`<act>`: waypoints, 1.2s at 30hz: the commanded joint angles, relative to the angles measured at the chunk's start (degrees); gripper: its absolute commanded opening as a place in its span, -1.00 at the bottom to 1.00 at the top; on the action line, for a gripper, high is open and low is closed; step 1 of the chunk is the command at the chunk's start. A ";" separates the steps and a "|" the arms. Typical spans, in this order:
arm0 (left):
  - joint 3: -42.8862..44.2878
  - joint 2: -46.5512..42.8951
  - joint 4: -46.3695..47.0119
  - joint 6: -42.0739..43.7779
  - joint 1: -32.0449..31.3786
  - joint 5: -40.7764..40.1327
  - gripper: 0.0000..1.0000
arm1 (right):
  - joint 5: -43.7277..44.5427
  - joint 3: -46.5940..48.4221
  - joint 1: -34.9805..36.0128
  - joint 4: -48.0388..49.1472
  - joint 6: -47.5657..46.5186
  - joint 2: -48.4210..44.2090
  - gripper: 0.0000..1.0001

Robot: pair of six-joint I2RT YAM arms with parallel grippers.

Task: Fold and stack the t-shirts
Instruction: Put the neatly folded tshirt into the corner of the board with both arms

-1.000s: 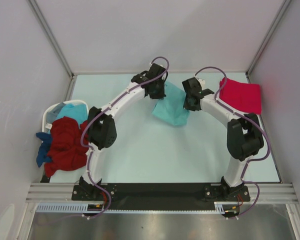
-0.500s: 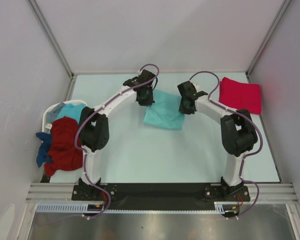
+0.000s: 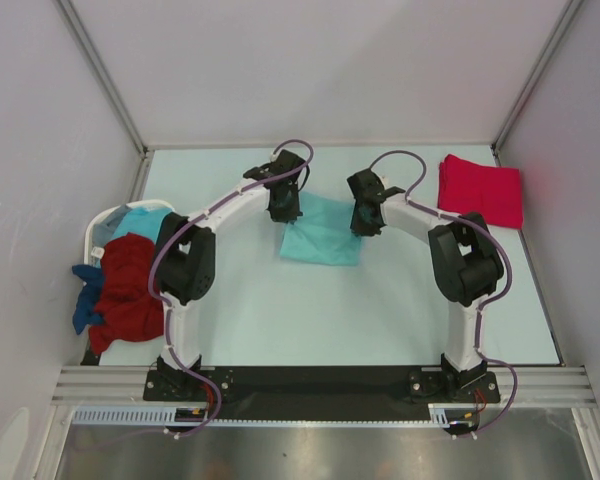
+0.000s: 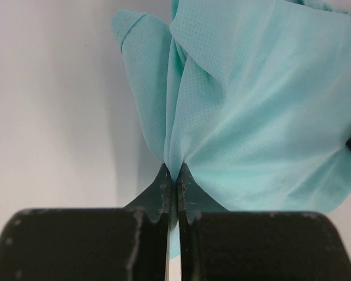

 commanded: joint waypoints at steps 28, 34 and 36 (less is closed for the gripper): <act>0.26 -3.17 -0.43 -0.50 0.64 -7.04 -0.11 | -0.39 3.28 0.81 -0.64 -1.91 -0.38 0.09; 0.43 -2.12 -1.13 -0.33 0.82 -6.86 0.00 | -0.13 2.31 1.86 -0.64 -1.38 -0.73 0.10; 0.52 -2.55 -1.30 -0.41 0.82 -6.95 0.07 | -0.04 1.78 2.13 -0.47 -1.12 -0.81 0.11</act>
